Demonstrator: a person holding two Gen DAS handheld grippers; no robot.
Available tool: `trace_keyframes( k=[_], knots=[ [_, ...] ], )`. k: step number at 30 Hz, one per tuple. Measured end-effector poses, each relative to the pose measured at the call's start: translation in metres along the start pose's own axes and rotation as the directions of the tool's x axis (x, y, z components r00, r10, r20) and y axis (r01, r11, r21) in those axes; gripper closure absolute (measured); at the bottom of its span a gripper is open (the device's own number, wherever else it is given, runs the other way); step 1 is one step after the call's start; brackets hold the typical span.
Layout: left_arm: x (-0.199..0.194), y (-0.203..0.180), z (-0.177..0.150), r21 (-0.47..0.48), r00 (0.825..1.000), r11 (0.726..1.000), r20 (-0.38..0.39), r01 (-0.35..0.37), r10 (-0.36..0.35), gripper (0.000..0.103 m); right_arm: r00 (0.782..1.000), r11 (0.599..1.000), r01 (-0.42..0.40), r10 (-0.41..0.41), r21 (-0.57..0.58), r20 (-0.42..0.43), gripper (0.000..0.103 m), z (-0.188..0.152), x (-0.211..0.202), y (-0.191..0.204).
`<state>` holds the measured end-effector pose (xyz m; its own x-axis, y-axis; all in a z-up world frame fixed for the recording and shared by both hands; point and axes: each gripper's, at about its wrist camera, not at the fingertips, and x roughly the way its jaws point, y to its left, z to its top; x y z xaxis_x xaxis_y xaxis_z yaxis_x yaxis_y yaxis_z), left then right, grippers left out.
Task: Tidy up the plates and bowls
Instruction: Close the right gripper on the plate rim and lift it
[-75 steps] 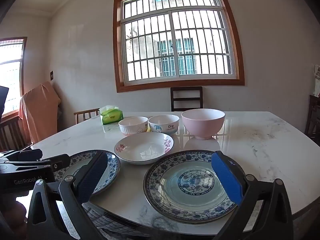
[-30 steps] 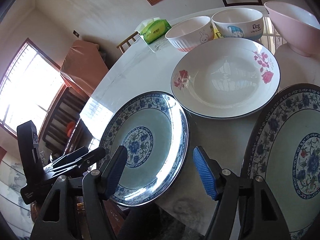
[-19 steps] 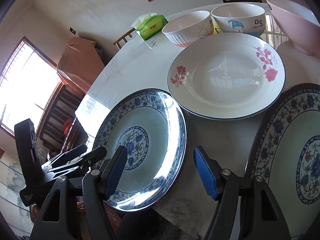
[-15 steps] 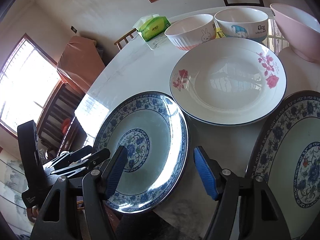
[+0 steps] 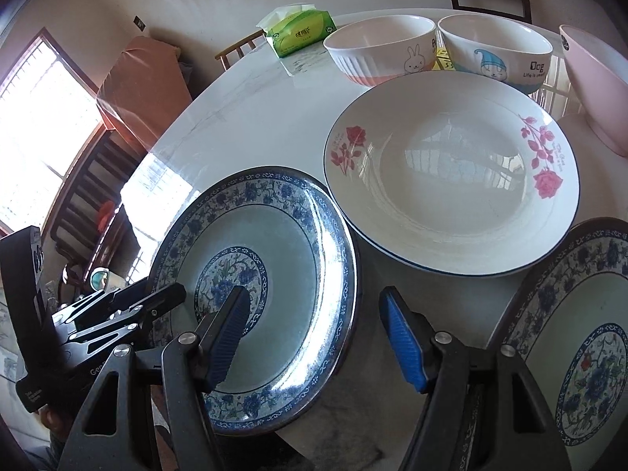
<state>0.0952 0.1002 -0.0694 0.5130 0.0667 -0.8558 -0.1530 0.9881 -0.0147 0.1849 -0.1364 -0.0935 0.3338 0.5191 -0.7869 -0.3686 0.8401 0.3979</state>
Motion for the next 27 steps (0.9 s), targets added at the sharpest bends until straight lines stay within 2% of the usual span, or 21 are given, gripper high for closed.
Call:
trace_keyframes(
  k=[1,3,5,7,10,15,19,27],
  knots=[
    [-0.001,0.002,0.0,0.0,1.0,1.0,0.004,-0.006,0.006,0.065,1.0,1.0,0.005,-0.005,-0.01,-0.002,0.053,0.0,0.0,0.002],
    [-0.001,0.003,0.001,-0.004,1.0,1.0,0.01,-0.015,0.015,0.067,1.0,1.0,0.013,-0.013,-0.003,-0.027,0.06,0.0,0.004,0.002],
    [-0.002,0.007,0.002,-0.012,1.0,1.0,0.012,-0.014,0.014,0.069,0.999,1.0,0.027,-0.027,-0.004,-0.019,0.065,0.001,0.004,0.001],
    [-0.003,0.009,0.003,-0.017,0.999,0.999,0.021,-0.029,0.029,0.075,0.999,0.999,0.041,-0.041,0.009,-0.016,0.076,0.002,0.004,-0.002],
    [-0.002,0.01,0.007,-0.014,0.998,0.998,0.03,-0.058,0.059,0.078,0.999,0.999,0.044,-0.043,0.029,-0.012,0.083,0.002,0.005,-0.005],
    [0.003,0.018,0.015,-0.039,0.997,0.997,0.024,-0.066,0.067,0.078,0.999,0.999,0.047,-0.047,0.026,-0.005,0.083,0.002,0.009,0.003],
    [0.004,0.025,0.021,-0.055,0.996,0.995,0.026,-0.086,0.088,0.085,0.999,0.999,0.042,-0.042,0.032,0.009,0.084,0.006,0.012,0.007],
    [0.013,0.045,0.038,-0.089,0.995,0.992,0.022,-0.094,0.096,0.085,0.999,0.999,0.03,-0.031,0.026,0.041,0.084,0.018,0.019,0.016]
  ],
)
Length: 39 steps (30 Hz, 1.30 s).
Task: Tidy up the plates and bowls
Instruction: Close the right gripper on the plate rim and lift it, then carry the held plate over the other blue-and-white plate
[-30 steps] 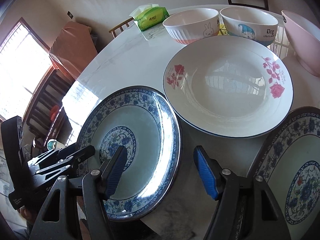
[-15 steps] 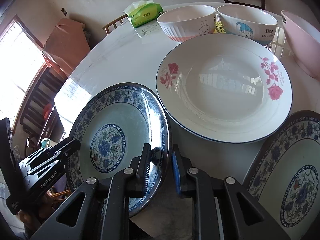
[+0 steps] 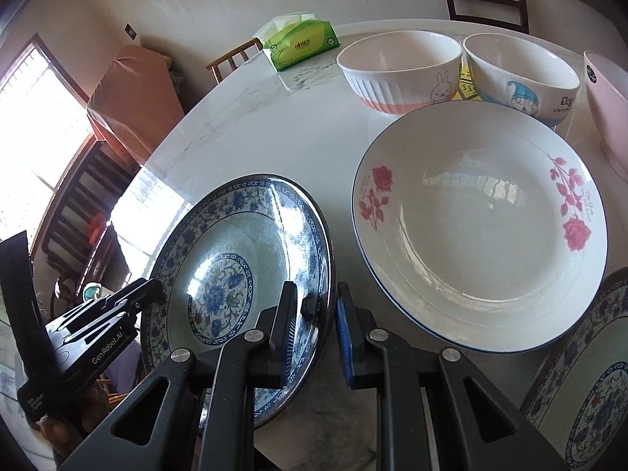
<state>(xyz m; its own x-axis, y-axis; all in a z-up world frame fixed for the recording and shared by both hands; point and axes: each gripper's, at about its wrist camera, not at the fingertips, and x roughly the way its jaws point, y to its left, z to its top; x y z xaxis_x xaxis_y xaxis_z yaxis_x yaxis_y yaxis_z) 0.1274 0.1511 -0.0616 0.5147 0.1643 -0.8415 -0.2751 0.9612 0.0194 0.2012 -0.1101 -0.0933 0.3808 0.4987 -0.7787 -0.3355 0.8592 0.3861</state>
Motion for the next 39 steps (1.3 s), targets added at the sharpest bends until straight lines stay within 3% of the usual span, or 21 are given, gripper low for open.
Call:
trace_keyframes(
  k=[6,12,14,16,20,23,25,27,30,31,33,39],
  knots=[
    [0.007,0.005,0.009,-0.016,1.0,1.0,0.014,-0.014,0.015,0.085,1.0,1.0,0.007,-0.007,-0.004,-0.004,0.084,0.008,0.014,0.005],
    [0.011,0.027,0.013,-0.131,0.995,0.986,0.021,0.099,-0.097,0.071,1.0,1.0,0.016,-0.016,-0.024,0.016,0.084,0.009,0.012,0.01],
    [0.004,0.037,0.013,-0.179,0.993,0.977,0.052,0.116,-0.109,0.07,1.0,1.0,-0.019,0.02,-0.009,0.023,0.078,0.007,0.008,0.008],
    [-0.008,0.045,0.012,-0.211,0.99,0.969,0.088,0.127,-0.11,0.067,0.996,1.0,-0.027,0.027,0.004,0.081,0.064,0.003,-0.007,0.004],
    [-0.041,0.034,0.006,-0.174,0.979,0.97,0.144,0.169,-0.145,0.067,0.98,0.995,-0.087,0.075,0.054,0.187,0.062,-0.011,-0.059,-0.021],
    [-0.064,-0.007,-0.004,-0.063,0.959,0.962,0.122,0.266,-0.257,0.067,0.972,0.993,-0.08,0.058,0.089,0.226,0.062,-0.032,-0.106,-0.053],
    [-0.075,-0.044,-0.013,0.017,0.933,0.936,0.071,0.351,-0.352,0.066,0.975,0.993,-0.044,0.018,0.113,0.22,0.062,-0.051,-0.137,-0.078],
    [-0.082,-0.086,-0.024,0.091,0.9,0.896,0.0,0.435,-0.437,0.066,0.978,0.987,-0.011,-0.023,0.161,0.209,0.061,-0.07,-0.167,-0.108],
    [-0.08,-0.14,-0.036,0.131,0.832,0.823,-0.136,0.553,-0.538,0.066,0.98,0.965,0.03,-0.08,0.261,0.182,0.046,-0.093,-0.203,-0.159],
    [-0.077,-0.155,-0.039,0.134,0.822,0.813,-0.17,0.566,-0.544,0.066,0.978,0.958,0.055,-0.108,0.281,0.179,0.045,-0.102,-0.212,-0.173],
    [-0.067,-0.177,-0.044,0.13,0.825,0.822,-0.213,0.555,-0.523,0.066,0.971,0.94,0.106,-0.168,0.325,0.171,0.045,-0.118,-0.227,-0.198],
    [-0.045,-0.202,-0.047,0.092,0.823,0.838,-0.273,0.538,-0.498,0.066,0.97,0.928,0.019,-0.107,0.373,0.216,0.045,-0.136,-0.232,-0.228]
  ],
)
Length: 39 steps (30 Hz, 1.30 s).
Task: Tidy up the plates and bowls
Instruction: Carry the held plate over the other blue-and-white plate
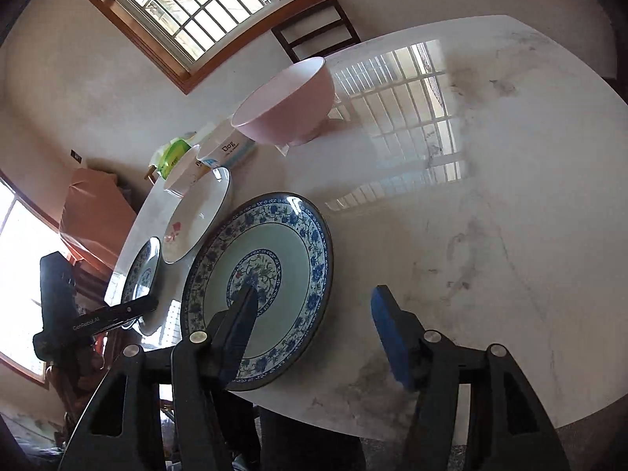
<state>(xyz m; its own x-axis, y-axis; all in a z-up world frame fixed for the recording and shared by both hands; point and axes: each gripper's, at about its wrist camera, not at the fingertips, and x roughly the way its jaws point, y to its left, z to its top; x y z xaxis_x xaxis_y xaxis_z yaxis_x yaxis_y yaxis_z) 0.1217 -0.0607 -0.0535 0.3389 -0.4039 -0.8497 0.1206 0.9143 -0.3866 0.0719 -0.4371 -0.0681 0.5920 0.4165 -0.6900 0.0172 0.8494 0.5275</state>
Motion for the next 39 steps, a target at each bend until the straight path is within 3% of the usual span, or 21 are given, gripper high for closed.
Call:
trace_keyframes(
  k=[9,14,15,17,20,23,30,39],
  knots=[
    [0.025,-0.002,0.003,-0.039,0.998,0.999,-0.062,0.002,-0.004,0.066,0.996,0.998,-0.069,0.068,-0.006,-0.057,0.049,0.008,0.044,-0.008],
    [0.026,-0.008,0.005,-0.035,0.998,0.999,-0.055,-0.003,0.001,0.066,0.989,0.993,-0.116,0.114,-0.021,-0.092,0.057,0.013,0.055,-0.012],
    [0.029,-0.013,0.005,-0.011,0.998,1.0,-0.055,-0.016,0.015,0.066,0.988,0.993,-0.119,0.116,-0.024,-0.1,0.06,0.014,0.057,-0.011],
    [0.032,-0.025,0.003,0.07,0.997,0.996,-0.059,-0.05,0.054,0.08,0.985,0.992,-0.125,0.12,-0.033,-0.124,0.069,0.016,0.062,-0.01],
    [0.03,-0.031,0.0,0.087,0.996,0.993,-0.04,-0.076,0.079,0.079,0.988,0.994,-0.086,0.077,-0.067,-0.13,0.087,0.015,0.063,-0.009],
    [0.029,-0.033,-0.004,0.1,0.997,0.992,-0.034,-0.072,0.076,0.079,0.988,0.994,-0.099,0.092,-0.054,-0.126,0.089,0.014,0.061,-0.014],
    [0.008,-0.047,-0.024,0.183,0.99,0.973,0.051,-0.142,0.135,0.079,0.99,0.998,-0.062,0.058,-0.033,-0.125,0.088,-0.003,0.046,-0.012],
    [-0.018,-0.021,-0.04,0.144,0.979,0.971,0.105,-0.19,0.176,0.079,0.986,0.996,-0.085,0.084,-0.002,-0.142,0.088,-0.034,0.041,0.009]
  ],
)
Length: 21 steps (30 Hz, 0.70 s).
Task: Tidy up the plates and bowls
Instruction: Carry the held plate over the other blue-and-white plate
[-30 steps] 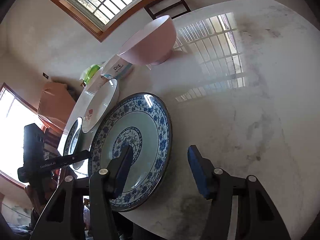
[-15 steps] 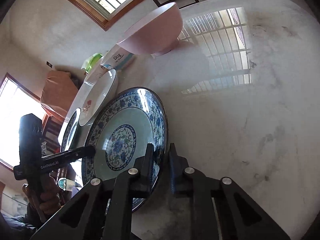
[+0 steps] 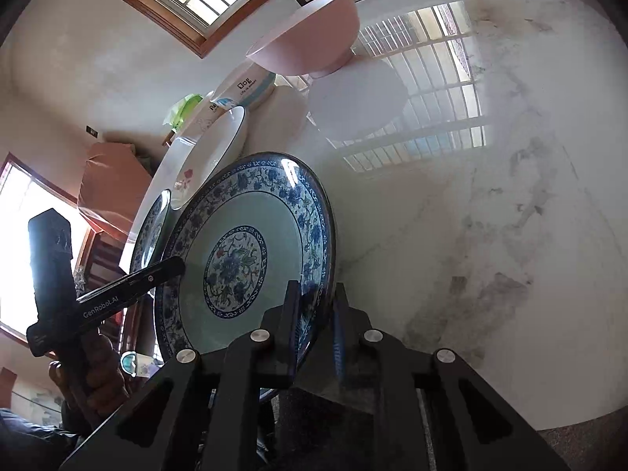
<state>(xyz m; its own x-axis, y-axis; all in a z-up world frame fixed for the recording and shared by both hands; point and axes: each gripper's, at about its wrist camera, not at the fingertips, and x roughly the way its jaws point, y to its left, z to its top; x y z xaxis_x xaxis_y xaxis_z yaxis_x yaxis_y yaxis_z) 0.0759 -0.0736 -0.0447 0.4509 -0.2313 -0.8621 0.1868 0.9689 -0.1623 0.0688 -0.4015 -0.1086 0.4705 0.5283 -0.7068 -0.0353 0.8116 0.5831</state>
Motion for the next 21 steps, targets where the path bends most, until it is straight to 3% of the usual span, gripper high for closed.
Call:
trace_keyframes(
  k=[9,21],
  knots=[
    [-0.037,0.054,-0.015,-0.111,0.995,0.992,0.063,-0.067,0.074,0.079,0.998,0.996,-0.057,0.054,-0.071,-0.038,0.088,-0.009,0.017,0.049],
    [-0.07,0.135,-0.012,-0.258,0.975,0.954,0.119,-0.155,0.19,0.079,0.987,0.967,-0.143,0.123,-0.209,-0.105,0.088,0.008,0.072,0.132]
  ],
)
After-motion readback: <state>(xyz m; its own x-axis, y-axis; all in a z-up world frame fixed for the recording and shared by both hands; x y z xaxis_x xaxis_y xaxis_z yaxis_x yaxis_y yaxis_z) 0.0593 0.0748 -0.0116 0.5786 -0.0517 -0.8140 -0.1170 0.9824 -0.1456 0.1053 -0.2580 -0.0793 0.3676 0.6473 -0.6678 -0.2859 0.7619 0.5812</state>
